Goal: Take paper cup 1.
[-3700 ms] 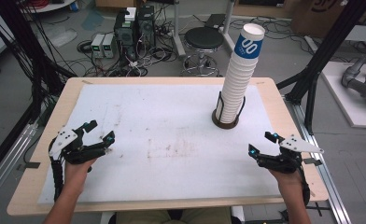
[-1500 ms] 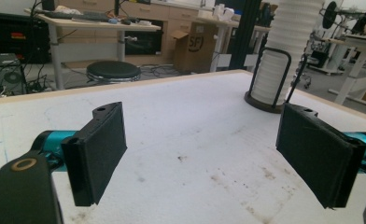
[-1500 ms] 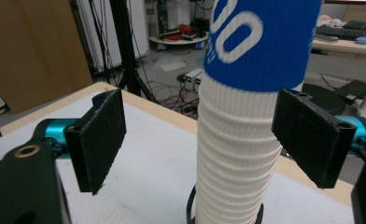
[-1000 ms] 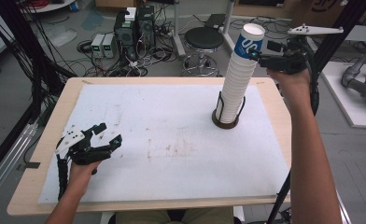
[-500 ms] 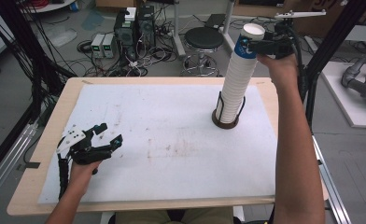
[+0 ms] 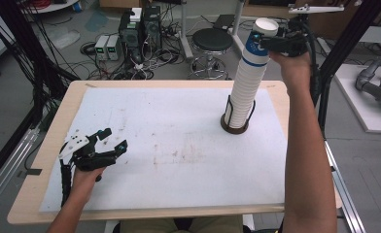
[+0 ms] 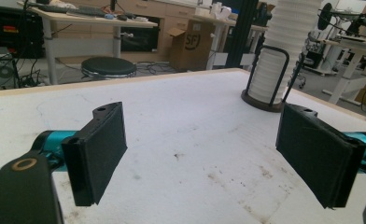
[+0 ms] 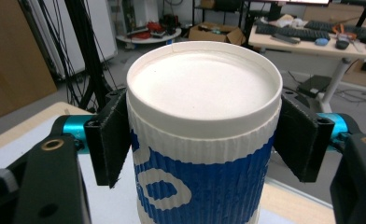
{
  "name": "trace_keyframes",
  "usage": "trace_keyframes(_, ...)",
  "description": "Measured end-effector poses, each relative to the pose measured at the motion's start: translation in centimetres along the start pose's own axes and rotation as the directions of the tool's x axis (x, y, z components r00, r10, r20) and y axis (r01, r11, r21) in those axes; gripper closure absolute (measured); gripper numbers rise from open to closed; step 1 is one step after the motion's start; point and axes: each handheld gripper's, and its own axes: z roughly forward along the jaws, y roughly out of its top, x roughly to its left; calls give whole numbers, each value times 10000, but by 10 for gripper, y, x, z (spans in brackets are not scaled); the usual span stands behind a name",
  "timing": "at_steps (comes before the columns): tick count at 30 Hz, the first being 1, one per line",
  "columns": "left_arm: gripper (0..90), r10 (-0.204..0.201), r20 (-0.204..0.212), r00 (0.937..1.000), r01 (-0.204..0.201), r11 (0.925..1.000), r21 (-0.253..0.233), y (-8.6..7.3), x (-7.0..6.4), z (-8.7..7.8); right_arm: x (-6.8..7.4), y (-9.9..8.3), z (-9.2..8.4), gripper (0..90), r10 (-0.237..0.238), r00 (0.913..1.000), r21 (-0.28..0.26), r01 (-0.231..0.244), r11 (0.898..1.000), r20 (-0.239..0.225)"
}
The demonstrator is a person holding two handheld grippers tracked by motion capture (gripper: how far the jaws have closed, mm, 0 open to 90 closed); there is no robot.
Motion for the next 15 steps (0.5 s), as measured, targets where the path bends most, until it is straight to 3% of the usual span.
trace_keyframes(5,161,-38,67,10000,38,10000,7,0,0,1,2,14,-13,276,-80,9998,-656,90,9978,156)
trace_keyframes(15,161,-76,166,9998,78,9999,-79,0,0,1,7,33,-36,278,-287,9990,-1416,331,9894,333)
